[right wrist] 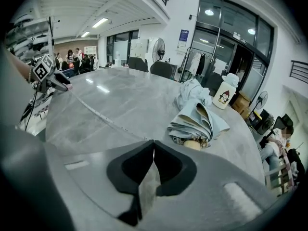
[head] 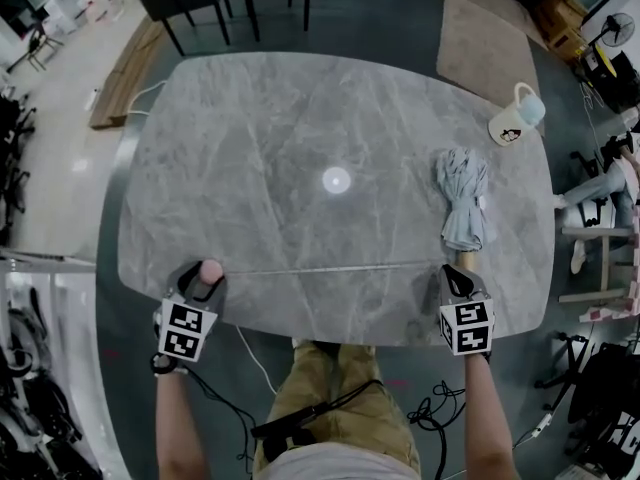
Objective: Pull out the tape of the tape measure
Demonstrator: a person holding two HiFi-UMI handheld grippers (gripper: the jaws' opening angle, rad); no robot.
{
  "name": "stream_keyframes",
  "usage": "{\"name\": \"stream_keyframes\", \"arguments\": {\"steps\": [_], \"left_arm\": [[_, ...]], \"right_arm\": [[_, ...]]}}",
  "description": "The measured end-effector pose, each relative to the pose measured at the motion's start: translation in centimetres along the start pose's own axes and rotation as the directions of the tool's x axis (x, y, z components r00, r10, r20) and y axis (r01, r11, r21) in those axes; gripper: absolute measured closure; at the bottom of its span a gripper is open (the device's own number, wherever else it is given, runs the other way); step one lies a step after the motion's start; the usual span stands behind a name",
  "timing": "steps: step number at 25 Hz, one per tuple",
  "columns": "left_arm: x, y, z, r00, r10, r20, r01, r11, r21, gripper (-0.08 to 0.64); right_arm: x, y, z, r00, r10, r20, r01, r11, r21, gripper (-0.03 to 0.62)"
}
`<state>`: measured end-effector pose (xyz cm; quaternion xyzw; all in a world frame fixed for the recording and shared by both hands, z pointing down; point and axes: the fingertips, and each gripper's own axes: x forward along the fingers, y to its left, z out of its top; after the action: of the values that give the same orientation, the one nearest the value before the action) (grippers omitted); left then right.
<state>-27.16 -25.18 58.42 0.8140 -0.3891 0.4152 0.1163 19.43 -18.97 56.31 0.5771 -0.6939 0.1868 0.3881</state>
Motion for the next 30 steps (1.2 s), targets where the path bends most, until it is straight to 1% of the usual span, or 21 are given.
{"name": "stream_keyframes", "arguments": {"steps": [4,8,9,10,14,16,19,20,22,23,26,28,30], "left_arm": [[0.1,-0.1,0.0,1.0,0.007,0.009,-0.007,1.0,-0.011,0.327],[0.0,-0.1,0.0,1.0,0.014,0.009,-0.014,1.0,-0.02,0.327],[-0.1,-0.2,0.0,1.0,0.008,0.007,-0.008,1.0,-0.022,0.33],[-0.1,-0.4,0.0,1.0,0.0,0.005,0.0,1.0,-0.023,0.328],[-0.3,-0.9,0.2,1.0,-0.022,0.011,0.022,0.999,-0.042,0.284],[-0.5,-1.0,0.3,1.0,-0.023,0.02,0.024,0.998,-0.057,0.277],[-1.2,-0.9,0.6,0.999,0.001,0.032,0.002,0.997,-0.082,0.272],[-1.7,-0.8,0.8,0.999,0.01,0.042,-0.006,0.995,-0.1,0.273],[-2.7,-0.6,1.7,0.996,0.031,0.083,-0.019,0.989,-0.145,0.35],[-3.2,-0.4,2.2,0.993,0.046,0.108,-0.028,0.986,-0.163,0.381],[-4.7,-0.2,3.7,0.98,0.104,0.171,-0.069,0.977,-0.201,0.476],[-5.6,-0.3,4.8,0.969,0.146,0.2,-0.1,0.97,-0.222,0.537],[-6.6,-0.6,5.9,0.959,0.173,0.223,-0.12,0.965,-0.233,0.548]], "right_arm": [[0.5,0.1,-0.7,0.999,-0.002,-0.032,0.001,1.0,-0.032,0.584],[0.8,0.3,-0.9,0.999,0.006,-0.042,-0.007,1.0,-0.022,0.581],[0.8,0.4,-1.0,0.999,0.01,-0.043,-0.011,1.0,-0.017,0.569],[0.8,0.4,-1.0,0.999,0.013,-0.043,-0.013,1.0,-0.011,0.543],[0.8,0.3,-0.9,0.999,0.013,-0.032,-0.013,1.0,0.018,0.496],[0.6,0.2,-0.8,1.0,0.014,-0.022,-0.013,0.999,0.032,0.48],[0.1,0.1,-0.1,1.0,0.025,0.012,-0.025,0.998,0.052,0.482],[-0.2,0.2,0.3,0.999,0.032,0.03,-0.034,0.998,0.056,0.5],[-0.8,0.4,1.3,0.997,0.043,0.069,-0.047,0.997,0.057,0.525],[-1.2,0.5,1.8,0.995,0.045,0.087,-0.05,0.997,0.053,0.548],[-2.2,0.9,3.5,0.988,0.058,0.141,-0.062,0.998,0.03,0.6],[-2.8,1.2,4.8,0.981,0.072,0.177,-0.076,0.997,0.015,0.6],[-3.6,1.5,6.0,0.973,0.085,0.213,-0.088,0.996,0.004,0.597]]}}
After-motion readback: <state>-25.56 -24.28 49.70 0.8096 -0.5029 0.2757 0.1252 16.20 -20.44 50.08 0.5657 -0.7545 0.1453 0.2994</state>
